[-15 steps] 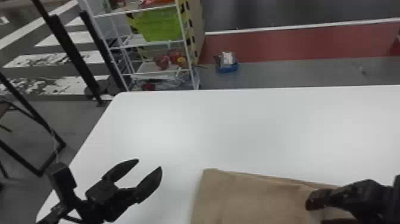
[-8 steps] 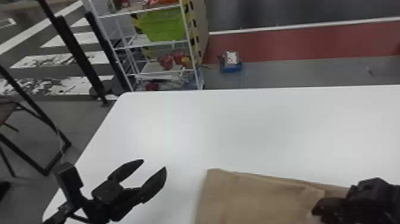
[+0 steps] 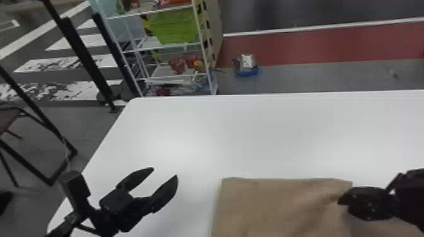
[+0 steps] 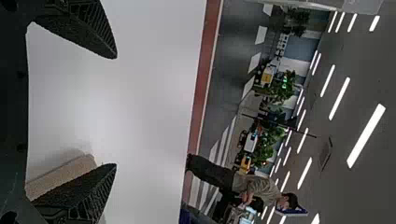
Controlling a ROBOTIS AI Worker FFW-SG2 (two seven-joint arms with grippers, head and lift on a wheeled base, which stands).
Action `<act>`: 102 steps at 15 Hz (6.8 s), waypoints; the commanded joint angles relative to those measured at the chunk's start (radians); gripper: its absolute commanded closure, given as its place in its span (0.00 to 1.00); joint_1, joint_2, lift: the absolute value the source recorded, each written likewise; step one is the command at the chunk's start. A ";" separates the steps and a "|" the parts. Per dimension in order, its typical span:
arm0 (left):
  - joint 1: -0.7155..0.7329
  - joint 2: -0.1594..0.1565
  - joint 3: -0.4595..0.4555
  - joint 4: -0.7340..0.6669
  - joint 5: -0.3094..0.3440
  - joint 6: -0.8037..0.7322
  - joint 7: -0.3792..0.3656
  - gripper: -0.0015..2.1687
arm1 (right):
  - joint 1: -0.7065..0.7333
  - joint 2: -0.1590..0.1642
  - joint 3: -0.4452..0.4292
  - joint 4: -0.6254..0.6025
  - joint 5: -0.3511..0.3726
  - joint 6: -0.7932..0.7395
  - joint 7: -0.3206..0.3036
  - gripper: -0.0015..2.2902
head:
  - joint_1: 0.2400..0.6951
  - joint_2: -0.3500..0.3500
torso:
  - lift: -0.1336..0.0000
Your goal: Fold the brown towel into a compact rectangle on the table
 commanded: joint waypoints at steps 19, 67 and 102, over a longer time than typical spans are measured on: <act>-0.032 -0.004 -0.037 0.042 -0.023 0.003 -0.008 0.02 | 0.221 0.010 -0.252 -0.025 -0.027 -0.142 0.005 0.62 | 1.00 0.71 | 0.00; -0.141 -0.004 -0.169 0.176 -0.138 0.009 0.013 0.02 | 0.303 0.018 -0.686 0.185 -0.119 -0.474 0.005 0.61 | 1.00 0.23 | 0.00; -0.118 -0.004 -0.166 0.171 -0.138 0.006 0.010 0.02 | 0.335 0.009 -0.838 0.255 -0.136 -0.596 0.005 0.03 | 1.00 0.06 | 0.00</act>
